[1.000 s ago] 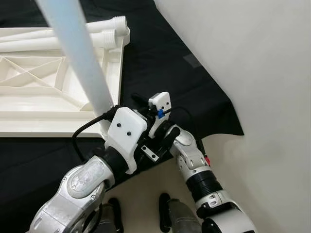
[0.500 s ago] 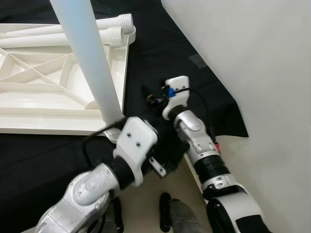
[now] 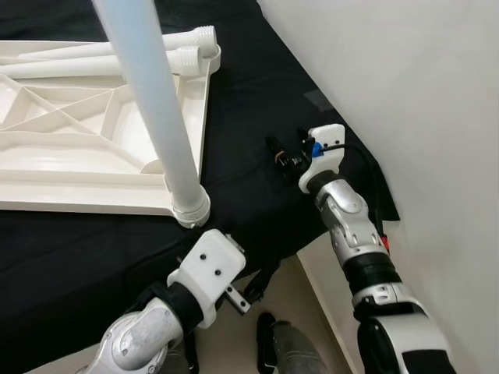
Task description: Building children table
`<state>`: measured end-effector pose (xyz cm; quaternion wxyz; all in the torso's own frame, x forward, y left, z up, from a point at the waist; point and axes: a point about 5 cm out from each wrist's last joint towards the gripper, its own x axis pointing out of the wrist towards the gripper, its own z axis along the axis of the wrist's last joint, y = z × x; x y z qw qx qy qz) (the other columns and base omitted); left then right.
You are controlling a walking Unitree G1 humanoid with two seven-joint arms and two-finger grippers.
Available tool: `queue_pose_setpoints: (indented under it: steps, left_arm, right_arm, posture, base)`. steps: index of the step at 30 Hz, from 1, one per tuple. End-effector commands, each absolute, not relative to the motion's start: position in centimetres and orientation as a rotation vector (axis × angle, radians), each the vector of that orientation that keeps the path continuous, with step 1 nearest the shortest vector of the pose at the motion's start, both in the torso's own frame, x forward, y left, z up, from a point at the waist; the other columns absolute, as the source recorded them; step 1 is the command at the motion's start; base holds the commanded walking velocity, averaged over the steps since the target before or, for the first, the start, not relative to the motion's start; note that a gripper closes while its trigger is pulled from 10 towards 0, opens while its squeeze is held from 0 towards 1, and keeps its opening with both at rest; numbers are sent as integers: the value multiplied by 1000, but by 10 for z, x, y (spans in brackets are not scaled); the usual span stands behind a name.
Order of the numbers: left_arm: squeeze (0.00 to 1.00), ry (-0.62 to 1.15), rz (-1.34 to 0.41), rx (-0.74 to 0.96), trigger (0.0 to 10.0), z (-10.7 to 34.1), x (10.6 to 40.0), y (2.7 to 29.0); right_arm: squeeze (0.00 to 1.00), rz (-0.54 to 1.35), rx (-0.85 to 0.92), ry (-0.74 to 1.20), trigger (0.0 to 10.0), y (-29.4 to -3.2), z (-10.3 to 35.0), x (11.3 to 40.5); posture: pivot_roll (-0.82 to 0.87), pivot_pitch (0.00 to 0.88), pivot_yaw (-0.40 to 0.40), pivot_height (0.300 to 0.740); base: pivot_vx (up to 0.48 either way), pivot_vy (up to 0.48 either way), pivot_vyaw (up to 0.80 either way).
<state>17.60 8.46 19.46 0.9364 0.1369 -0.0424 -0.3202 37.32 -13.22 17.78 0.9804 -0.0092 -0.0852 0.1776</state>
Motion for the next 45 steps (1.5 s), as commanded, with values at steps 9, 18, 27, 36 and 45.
queue_pose_setpoints:
  steps: [9, 18, 27, 36, 45]
  left_arm:
    - [0, -52, -586, 312, 10000, 175, 171, 93]
    - [0, -54, -553, 306, 10000, 163, 175, 94]
    - [0, -55, -537, 287, 10000, 158, 176, 95]
    - [0, -64, -544, 275, 10000, 156, 176, 93]
    - [0, -25, -502, 214, 10000, 152, 180, 96]
  right_arm:
    - [0, 382, -48, -105, 10000, -159, 157, 362]
    - [0, 393, -42, -104, 10000, -166, 153, 348]
    - [0, 310, -38, -97, 10000, -175, 152, 349]
    - [0, 135, -98, -66, 10000, -198, 155, 355]
    - [0, 114, -69, -39, 10000, -194, 144, 347]
  posture:
    - [91, 95, -77, 740]
    - [75, 43, -77, 740]
    - [68, 40, -81, 740]
    - [67, 45, -80, 740]
    - [68, 48, -78, 740]
  base:
    - [0, 0, 0]
    - [0, 0, 125]
    - [0, 0, 339]
    - [0, 0, 0]
    - [0, 0, 0]
